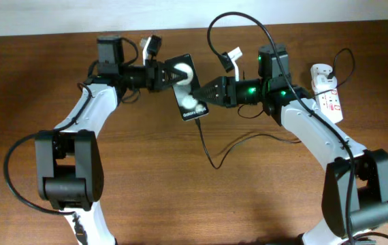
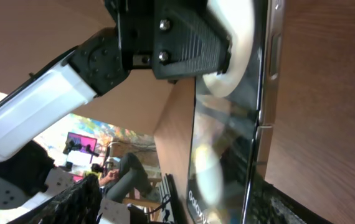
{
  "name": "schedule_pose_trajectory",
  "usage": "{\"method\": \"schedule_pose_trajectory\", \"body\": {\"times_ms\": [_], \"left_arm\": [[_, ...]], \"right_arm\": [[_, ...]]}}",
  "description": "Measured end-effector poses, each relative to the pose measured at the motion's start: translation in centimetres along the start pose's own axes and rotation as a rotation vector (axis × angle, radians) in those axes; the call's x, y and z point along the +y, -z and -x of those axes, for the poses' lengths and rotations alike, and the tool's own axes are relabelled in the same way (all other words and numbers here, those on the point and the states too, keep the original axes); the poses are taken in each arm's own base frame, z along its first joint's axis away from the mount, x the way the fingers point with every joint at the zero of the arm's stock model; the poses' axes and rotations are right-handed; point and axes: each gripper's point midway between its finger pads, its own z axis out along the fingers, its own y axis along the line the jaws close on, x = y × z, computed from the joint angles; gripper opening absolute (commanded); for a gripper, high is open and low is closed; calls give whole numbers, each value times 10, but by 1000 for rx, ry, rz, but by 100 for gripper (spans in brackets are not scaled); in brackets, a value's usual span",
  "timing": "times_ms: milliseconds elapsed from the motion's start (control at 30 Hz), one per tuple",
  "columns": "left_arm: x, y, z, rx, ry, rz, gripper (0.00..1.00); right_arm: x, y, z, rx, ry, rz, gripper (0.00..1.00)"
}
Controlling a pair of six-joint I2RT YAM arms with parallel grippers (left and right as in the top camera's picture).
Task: Plug charger to phone and switch on socket
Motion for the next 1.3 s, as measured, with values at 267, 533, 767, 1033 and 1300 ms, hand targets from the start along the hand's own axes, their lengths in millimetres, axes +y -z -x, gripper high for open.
{"method": "schedule_pose_trajectory", "body": {"times_ms": [267,533,767,1033,1300], "left_arm": [[100,22,-51,-16,252,468,0],[125,54,-61,-32,309,622,0],[166,77,-66,-83,450,627,0],[179,77,-70,-108,555,644,8],[182,80,-72,-113,574,671,26]], "right_arm": [[5,2,4,-11,33,6,76],[0,2,-4,11,-8,-6,76],[0,2,-4,11,-2,-6,76],[0,2,-4,11,-3,-6,76],[0,2,-4,11,-3,-6,76]]}}
